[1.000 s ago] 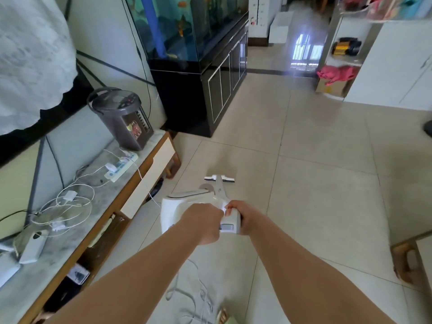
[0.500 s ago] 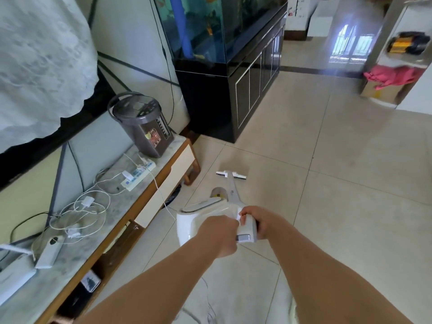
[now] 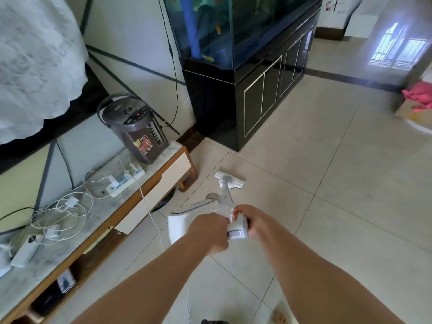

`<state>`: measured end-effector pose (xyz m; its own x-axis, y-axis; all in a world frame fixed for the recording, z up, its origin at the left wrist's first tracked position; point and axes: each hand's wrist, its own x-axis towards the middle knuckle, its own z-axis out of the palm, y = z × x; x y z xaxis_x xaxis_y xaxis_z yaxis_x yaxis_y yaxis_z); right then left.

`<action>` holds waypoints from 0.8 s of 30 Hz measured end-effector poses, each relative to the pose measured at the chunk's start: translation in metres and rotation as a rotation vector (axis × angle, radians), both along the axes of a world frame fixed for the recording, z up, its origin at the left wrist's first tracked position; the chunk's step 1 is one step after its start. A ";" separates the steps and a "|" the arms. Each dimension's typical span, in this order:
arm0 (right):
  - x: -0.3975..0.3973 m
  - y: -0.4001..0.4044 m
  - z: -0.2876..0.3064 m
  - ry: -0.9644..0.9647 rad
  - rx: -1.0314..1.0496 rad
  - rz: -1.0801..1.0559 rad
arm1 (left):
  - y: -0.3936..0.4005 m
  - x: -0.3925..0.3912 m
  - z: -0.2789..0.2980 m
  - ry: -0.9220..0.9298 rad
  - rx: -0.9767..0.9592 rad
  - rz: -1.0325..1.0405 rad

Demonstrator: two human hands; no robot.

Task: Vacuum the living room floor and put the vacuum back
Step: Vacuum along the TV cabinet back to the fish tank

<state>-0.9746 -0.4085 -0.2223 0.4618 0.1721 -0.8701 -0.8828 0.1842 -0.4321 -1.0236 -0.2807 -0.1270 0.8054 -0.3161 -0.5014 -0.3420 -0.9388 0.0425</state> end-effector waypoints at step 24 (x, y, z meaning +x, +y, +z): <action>0.251 0.006 0.026 -0.033 -0.002 -0.057 | 0.017 0.250 0.015 -0.036 -0.100 0.079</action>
